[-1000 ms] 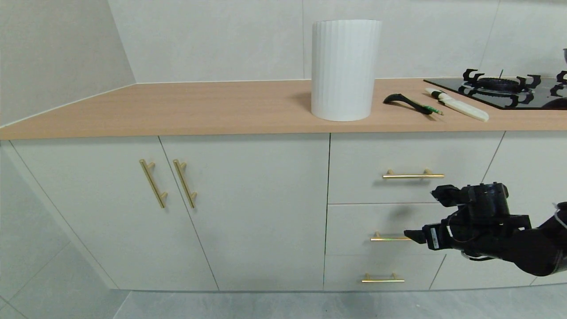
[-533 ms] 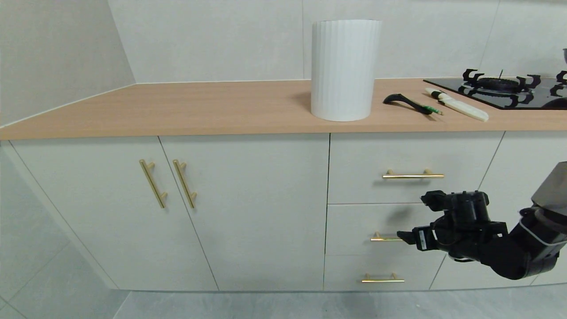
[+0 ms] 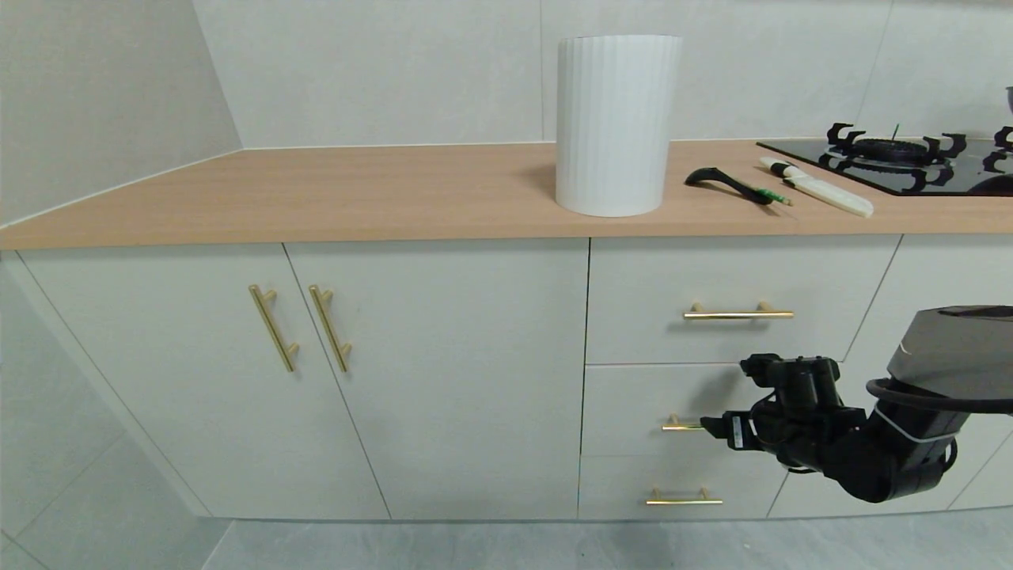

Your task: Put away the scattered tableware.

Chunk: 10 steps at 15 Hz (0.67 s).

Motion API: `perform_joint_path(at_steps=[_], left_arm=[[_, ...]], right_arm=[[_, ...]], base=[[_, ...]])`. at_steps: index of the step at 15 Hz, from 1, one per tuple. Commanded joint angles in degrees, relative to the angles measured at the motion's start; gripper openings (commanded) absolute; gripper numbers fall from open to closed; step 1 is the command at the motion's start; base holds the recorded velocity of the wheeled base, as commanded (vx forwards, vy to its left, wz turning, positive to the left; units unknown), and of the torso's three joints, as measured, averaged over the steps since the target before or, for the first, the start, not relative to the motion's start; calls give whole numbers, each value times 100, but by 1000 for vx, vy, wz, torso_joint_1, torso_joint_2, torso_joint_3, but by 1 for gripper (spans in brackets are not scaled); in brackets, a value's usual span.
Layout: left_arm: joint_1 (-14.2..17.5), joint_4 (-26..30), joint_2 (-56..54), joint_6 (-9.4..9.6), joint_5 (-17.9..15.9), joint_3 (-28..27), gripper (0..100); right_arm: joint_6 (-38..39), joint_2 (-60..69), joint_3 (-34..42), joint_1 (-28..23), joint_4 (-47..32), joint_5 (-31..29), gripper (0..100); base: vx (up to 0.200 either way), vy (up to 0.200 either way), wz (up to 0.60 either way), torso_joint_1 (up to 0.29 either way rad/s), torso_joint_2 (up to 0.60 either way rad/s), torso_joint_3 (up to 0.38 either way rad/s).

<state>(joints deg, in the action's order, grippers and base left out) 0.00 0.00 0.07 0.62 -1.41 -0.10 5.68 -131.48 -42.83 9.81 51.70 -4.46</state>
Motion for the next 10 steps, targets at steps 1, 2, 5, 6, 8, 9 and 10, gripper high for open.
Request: perform_joint_path(at_steps=[1, 2, 5, 6, 8, 9, 10], left_arm=[[0, 0, 1, -1, 1, 1, 100], [0, 0, 1, -1, 1, 1, 100], [0, 0, 1, -1, 1, 1, 100], [0, 0, 1, -1, 1, 1, 100], [0, 0, 1, -1, 1, 1, 100], [0, 0, 1, -1, 1, 1, 100], [0, 0, 1, -1, 1, 1, 100]], right_arm=[[100, -159, -94, 38, 51, -28, 100], [241, -203, -130, 100, 103, -72, 100], [381, -326, -226, 179, 165, -222, 100], [381, -352, -253, 179, 165, -222, 100], [381, -484, -305, 179, 244, -239, 100], [372, -555, -314, 179, 358, -283, 100], [355, -642, -349, 179, 411, -406, 100]], base=[[0, 0, 0, 0, 0, 0], [0, 0, 0, 0, 0, 0], [0, 0, 0, 0, 0, 0], [0, 0, 0, 0, 0, 0], [0, 0, 0, 0, 0, 0], [0, 0, 0, 0, 0, 0], [0, 0, 0, 0, 0, 0]])
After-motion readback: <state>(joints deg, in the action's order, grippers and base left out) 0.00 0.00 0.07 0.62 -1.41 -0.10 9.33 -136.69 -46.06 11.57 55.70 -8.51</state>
